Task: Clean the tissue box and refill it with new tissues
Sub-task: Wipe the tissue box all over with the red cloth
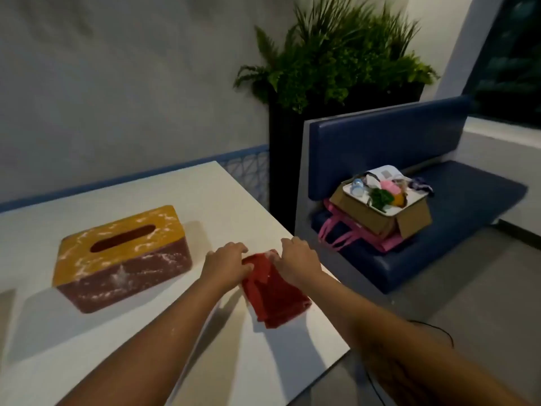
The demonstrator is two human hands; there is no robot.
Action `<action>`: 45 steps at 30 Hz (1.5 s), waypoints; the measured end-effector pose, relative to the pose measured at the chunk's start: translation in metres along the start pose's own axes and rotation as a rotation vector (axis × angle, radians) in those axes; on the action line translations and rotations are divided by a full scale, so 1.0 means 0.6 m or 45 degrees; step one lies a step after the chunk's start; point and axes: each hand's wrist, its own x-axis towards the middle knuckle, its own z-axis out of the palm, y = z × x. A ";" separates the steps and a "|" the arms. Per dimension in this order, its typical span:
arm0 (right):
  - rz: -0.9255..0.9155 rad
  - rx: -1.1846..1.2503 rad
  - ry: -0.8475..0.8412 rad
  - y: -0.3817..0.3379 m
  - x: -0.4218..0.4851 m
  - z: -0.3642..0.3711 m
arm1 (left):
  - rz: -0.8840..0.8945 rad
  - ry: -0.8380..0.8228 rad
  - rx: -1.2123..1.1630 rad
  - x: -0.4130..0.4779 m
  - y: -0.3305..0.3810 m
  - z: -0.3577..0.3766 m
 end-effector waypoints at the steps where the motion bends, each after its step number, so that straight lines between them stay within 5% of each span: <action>1: 0.019 0.008 -0.037 0.007 0.004 0.005 | -0.036 -0.038 -0.008 0.000 0.002 0.004; 15: 0.144 0.586 -0.437 0.030 0.059 0.033 | -0.232 -0.126 -0.400 0.038 0.003 0.047; 28: -0.119 1.420 -0.491 0.041 0.056 0.015 | -0.153 -0.135 -0.941 0.021 0.009 -0.003; 37: -0.337 1.443 -0.089 0.014 0.070 0.006 | -0.244 0.036 -1.155 0.013 0.022 -0.065; 42: -0.777 1.317 0.278 -0.016 0.037 0.038 | -0.278 0.155 -1.138 0.002 0.029 -0.098; 45: -0.835 1.173 0.341 -0.052 0.033 0.062 | -0.344 0.159 -1.125 -0.013 0.029 -0.121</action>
